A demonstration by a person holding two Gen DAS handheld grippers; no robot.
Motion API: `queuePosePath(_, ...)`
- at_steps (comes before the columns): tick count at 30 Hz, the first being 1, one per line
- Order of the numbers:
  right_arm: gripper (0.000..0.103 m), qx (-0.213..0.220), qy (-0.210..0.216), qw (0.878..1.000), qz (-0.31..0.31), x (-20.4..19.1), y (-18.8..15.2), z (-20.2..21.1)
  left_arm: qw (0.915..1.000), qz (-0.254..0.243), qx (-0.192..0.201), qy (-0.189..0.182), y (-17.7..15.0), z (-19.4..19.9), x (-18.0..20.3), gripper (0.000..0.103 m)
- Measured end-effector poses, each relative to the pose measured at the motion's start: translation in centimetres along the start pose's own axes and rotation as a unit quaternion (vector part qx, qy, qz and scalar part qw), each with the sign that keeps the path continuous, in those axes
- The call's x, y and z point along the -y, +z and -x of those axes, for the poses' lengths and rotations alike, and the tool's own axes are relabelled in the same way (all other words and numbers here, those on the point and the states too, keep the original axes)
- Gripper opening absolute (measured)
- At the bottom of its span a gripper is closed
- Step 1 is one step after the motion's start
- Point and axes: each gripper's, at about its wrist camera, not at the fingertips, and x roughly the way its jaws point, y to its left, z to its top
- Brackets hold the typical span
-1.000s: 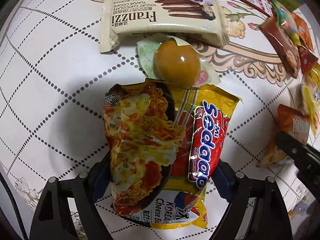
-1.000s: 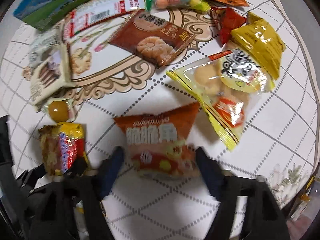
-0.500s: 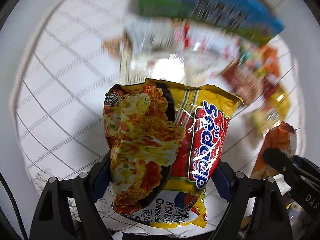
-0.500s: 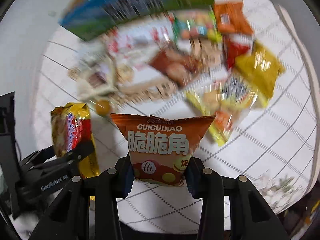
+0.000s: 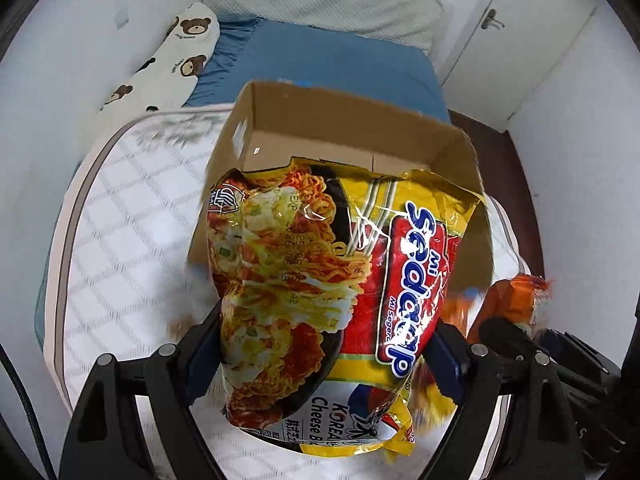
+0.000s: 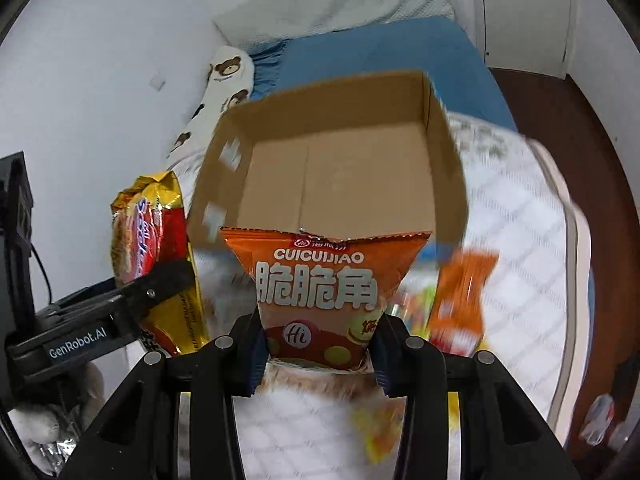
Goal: Organize snacks
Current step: 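Carry both packets into the cardboard box and open both tools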
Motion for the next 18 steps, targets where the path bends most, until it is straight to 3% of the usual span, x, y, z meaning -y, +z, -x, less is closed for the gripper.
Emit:
queuePosePath(9, 0.045, -0.052, -0.016, 0.998, 0.013, 2.9, 12.7, -8.9, 0.9971, 0.009, -0.072, 0.026, 10.5, -11.2, 2.8, 0.087)
queuePosePath(18, 0.045, -0.099, -0.027, 0.995, 0.000, 5.6, 19.0, -16.8, 0.9912, 0.002, -0.117, 0.062, 14.9, -19.1, 3.9, 0.087)
